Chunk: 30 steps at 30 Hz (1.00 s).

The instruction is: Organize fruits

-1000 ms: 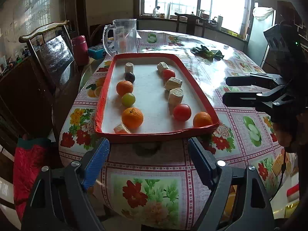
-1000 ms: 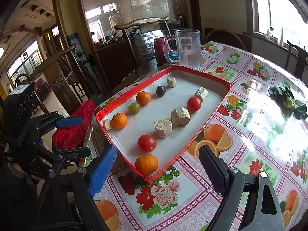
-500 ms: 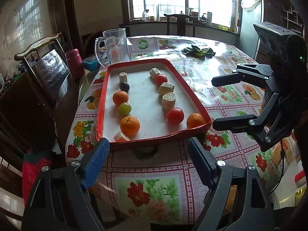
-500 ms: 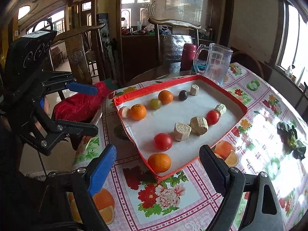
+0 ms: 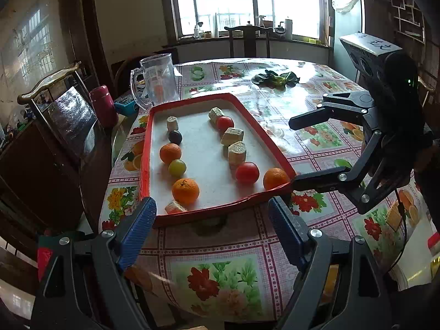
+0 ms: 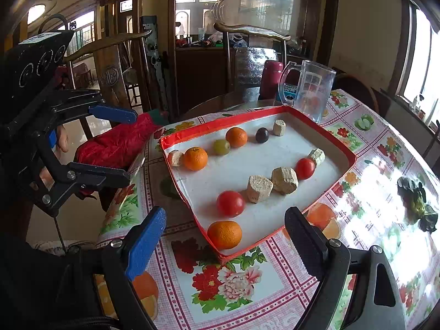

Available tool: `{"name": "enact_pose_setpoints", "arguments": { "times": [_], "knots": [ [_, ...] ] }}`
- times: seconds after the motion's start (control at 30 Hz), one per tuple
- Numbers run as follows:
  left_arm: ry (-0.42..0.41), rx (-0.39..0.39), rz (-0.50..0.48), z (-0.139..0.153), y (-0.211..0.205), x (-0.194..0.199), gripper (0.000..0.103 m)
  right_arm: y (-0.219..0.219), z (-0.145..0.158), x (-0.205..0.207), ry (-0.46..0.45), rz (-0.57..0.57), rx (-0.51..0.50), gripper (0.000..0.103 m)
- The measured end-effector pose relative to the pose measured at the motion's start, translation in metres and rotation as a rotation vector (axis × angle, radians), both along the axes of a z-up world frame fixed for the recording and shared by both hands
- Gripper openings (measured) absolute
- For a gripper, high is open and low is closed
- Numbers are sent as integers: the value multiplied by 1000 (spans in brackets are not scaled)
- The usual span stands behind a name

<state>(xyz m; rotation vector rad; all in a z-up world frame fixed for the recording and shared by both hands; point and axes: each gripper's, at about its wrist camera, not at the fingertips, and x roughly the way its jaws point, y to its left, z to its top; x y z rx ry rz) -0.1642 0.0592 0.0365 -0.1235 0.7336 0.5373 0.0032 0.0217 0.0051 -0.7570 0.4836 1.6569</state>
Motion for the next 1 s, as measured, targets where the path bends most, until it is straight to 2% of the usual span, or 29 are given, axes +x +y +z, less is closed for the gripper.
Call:
{"name": "enact_pose_setpoints", "arguments": {
  "times": [0.7, 1.0],
  "knots": [
    [-20, -36, -30, 3, 0, 0, 84, -5, 7, -8, -28, 39, 31, 89],
    [-50, -34, 13, 4, 9, -4, 84, -7, 7, -5, -21, 28, 37, 89]
  ]
}}
